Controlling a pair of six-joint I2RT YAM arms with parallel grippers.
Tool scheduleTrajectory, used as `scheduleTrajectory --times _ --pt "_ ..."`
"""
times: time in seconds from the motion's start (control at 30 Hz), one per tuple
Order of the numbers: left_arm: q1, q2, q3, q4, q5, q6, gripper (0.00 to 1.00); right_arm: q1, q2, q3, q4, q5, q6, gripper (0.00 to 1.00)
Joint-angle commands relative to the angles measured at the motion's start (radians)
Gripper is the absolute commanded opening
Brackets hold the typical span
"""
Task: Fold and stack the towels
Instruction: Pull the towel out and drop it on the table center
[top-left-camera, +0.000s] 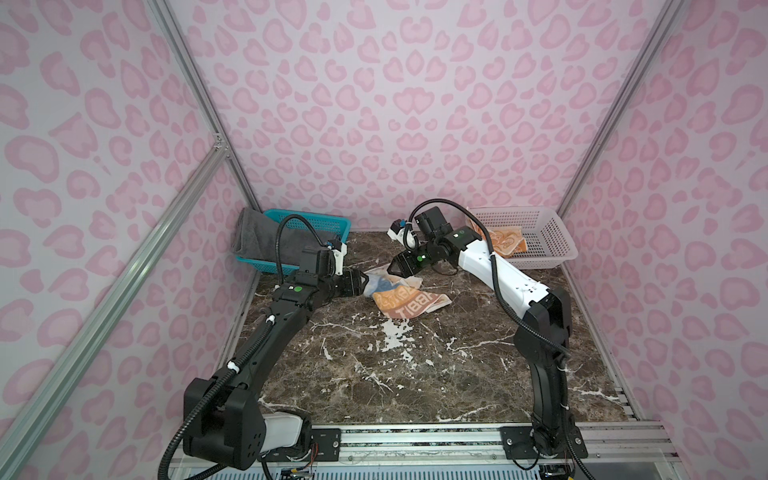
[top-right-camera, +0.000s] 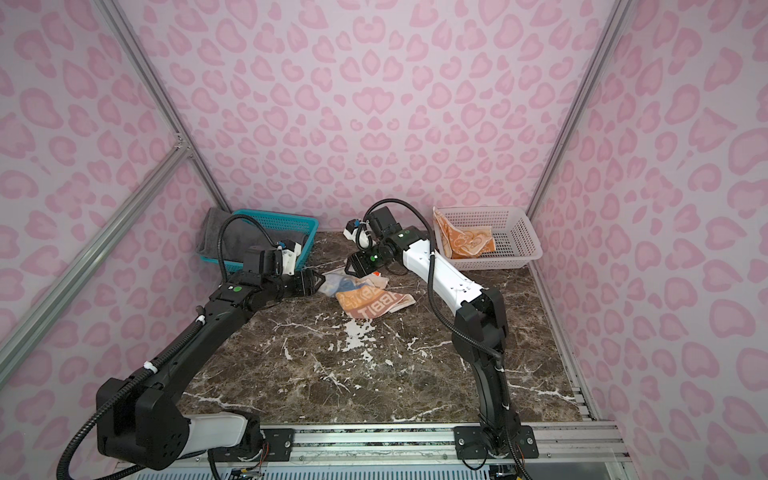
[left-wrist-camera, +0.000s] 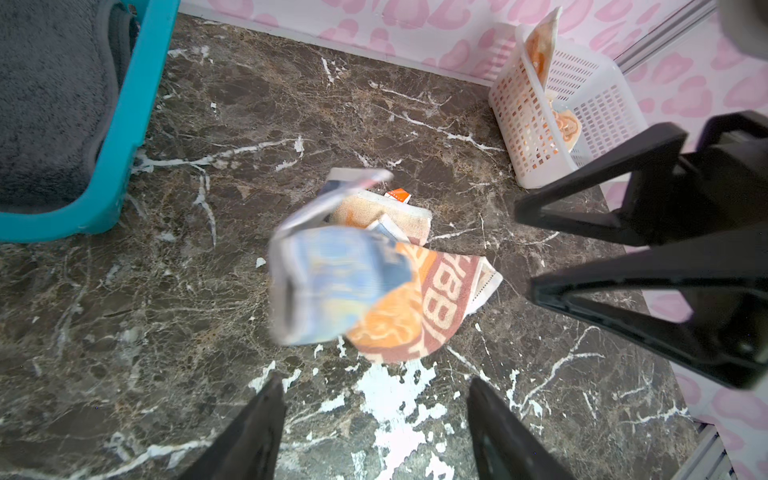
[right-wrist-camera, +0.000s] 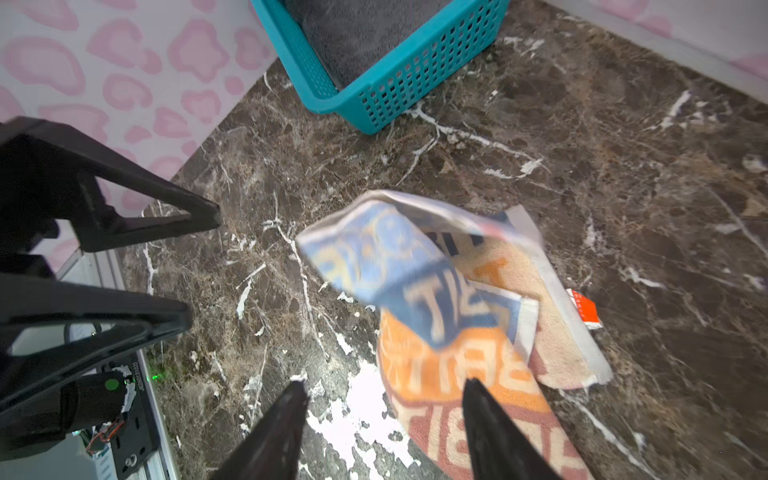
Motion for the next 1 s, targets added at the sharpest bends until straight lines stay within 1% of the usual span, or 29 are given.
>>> scheduleTrajectory --times 0.0,0.07,0.13,0.27,0.4,0.53,0.63,0.7,0.77,0.83,0.9,0.97 --pt "0.0 0.018 -0.004 -0.008 0.008 0.013 0.71 -0.036 -0.091 -0.145 0.113 0.012 0.045 0.71" --pt "0.0 0.038 -0.004 -0.005 0.015 0.012 0.71 -0.076 -0.151 -0.257 0.163 0.025 0.072 0.72" --pt "-0.002 0.062 -0.001 0.004 0.029 0.01 0.71 -0.125 -0.195 -0.359 0.183 0.067 0.094 0.72" --pt "-0.014 0.111 0.018 0.007 0.049 -0.01 0.71 -0.191 -0.218 -0.501 0.169 0.195 0.132 0.69" --pt "-0.064 0.176 0.041 0.013 0.059 -0.021 0.72 -0.241 -0.198 -0.626 0.236 0.225 0.207 0.64" --pt "-0.113 0.243 0.056 0.035 0.048 -0.04 0.72 -0.252 -0.126 -0.638 0.277 0.229 0.233 0.62" --pt "-0.117 0.299 0.095 0.021 -0.011 -0.047 0.72 -0.246 -0.084 -0.627 0.313 0.224 0.231 0.61" --pt "-0.116 0.338 0.15 -0.009 -0.052 -0.047 0.72 -0.243 -0.06 -0.61 0.327 0.208 0.22 0.61" --pt "-0.114 0.375 0.2 -0.02 -0.076 -0.048 0.72 -0.233 -0.039 -0.588 0.328 0.191 0.19 0.61" --pt "-0.111 0.412 0.25 -0.028 -0.091 -0.052 0.71 -0.213 -0.014 -0.548 0.301 0.199 0.146 0.59" --pt "-0.109 0.454 0.275 -0.032 -0.092 -0.045 0.68 -0.184 0.011 -0.5 0.24 0.232 0.091 0.54" --pt "-0.108 0.497 0.317 -0.031 -0.097 -0.037 0.63 -0.156 0.019 -0.491 0.222 0.258 0.053 0.5"
